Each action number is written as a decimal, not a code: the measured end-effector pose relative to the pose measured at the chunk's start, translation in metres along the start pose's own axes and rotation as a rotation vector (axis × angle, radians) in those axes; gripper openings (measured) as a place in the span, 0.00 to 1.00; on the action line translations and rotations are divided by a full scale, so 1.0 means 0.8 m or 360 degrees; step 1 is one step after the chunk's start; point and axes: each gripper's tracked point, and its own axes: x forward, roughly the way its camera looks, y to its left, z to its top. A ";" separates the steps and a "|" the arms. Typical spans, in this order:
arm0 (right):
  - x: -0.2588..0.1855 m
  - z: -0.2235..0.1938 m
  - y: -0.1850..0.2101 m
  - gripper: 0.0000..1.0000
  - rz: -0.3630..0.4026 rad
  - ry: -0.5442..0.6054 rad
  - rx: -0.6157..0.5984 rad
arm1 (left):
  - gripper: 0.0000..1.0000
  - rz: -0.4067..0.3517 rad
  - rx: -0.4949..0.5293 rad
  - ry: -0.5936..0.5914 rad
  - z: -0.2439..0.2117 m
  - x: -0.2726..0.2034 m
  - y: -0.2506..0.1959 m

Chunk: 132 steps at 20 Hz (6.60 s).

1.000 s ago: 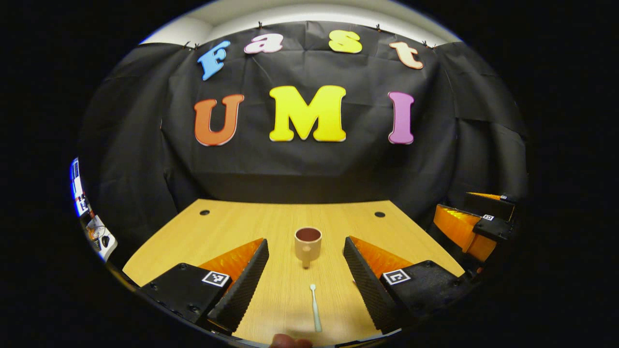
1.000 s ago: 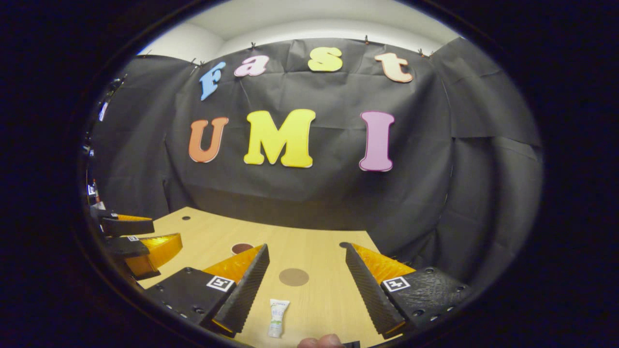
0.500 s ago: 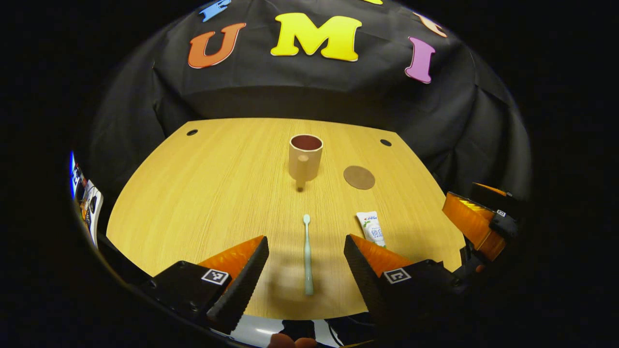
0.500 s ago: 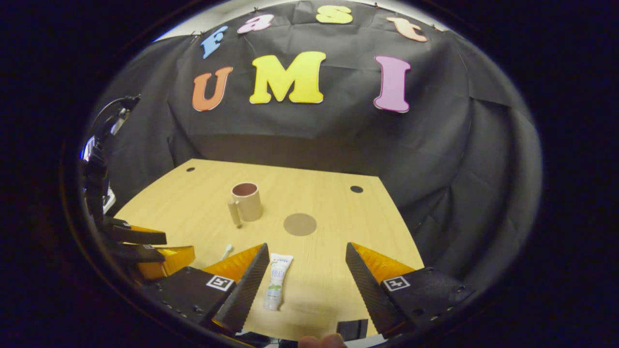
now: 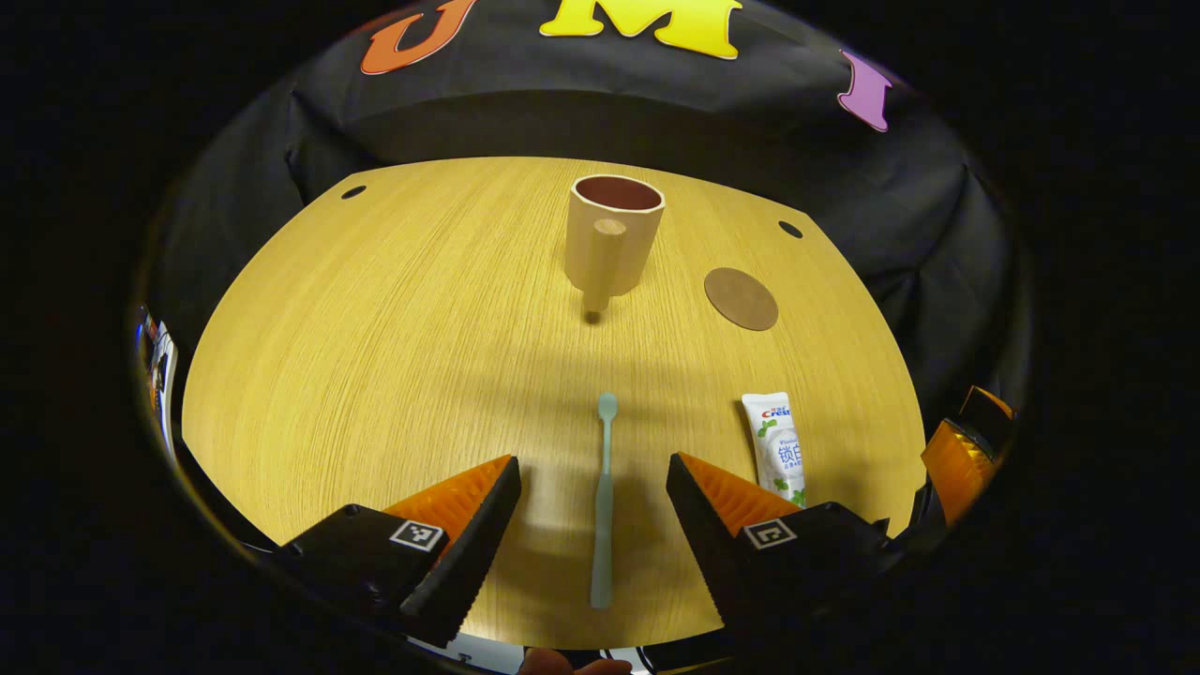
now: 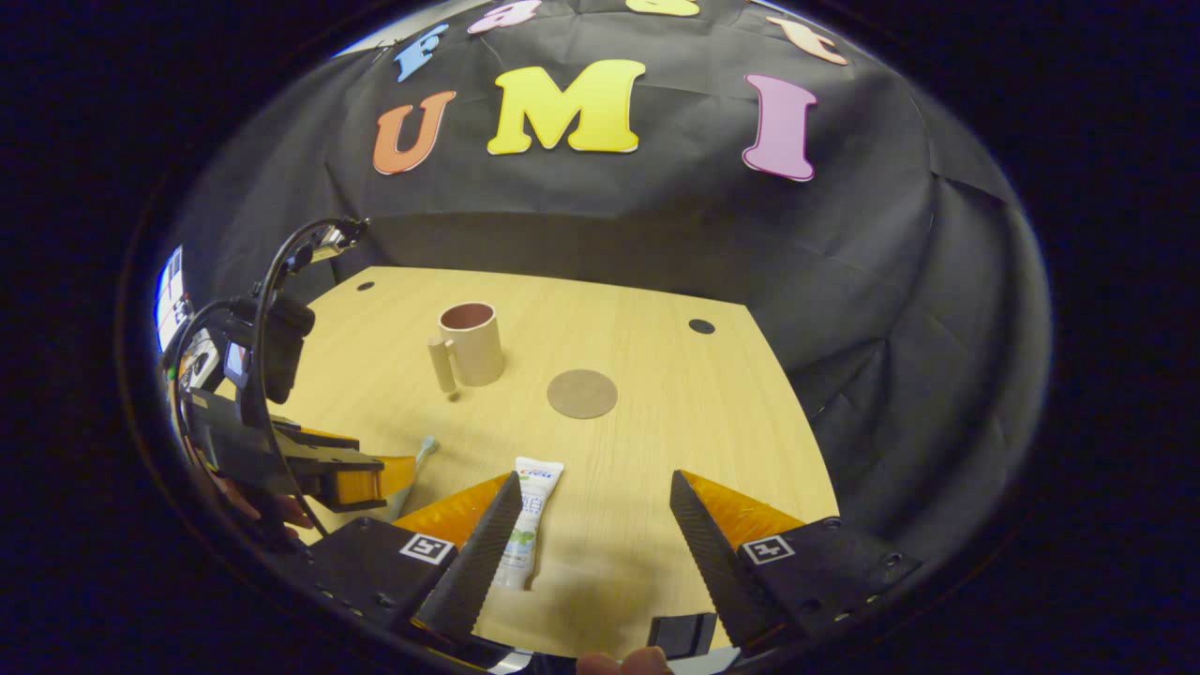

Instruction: Put the toothbrush and toothpaste on the desktop into the cup, then pick up the cup and place it on the coaster on the desktop.

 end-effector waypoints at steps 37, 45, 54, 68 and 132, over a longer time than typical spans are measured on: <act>0.116 -0.116 0.087 0.77 0.0140 0.0583 0.0152 | 0.04 -0.0088 0.0032 0.0063 -0.007 -0.004 -0.008; 0.120 -0.116 0.084 0.29 0.0152 0.0635 0.0179 | 0.04 -0.0109 -0.0013 -0.0162 0.056 -0.031 -0.007; 0.112 -0.096 0.080 0.15 0.0278 0.0529 0.0122 | 0.04 -0.0228 -0.0027 -0.0572 0.179 -0.052 -0.019; 0.104 -0.076 0.070 0.14 0.0232 0.0411 0.0204 | 0.04 -0.0360 -0.0010 -0.1364 0.381 -0.056 -0.034; 0.300 0.258 0.275 0.22 0.0515 -0.0627 0.0014 | 0.97 0.0311 -0.0106 -0.1484 0.340 -0.203 0.226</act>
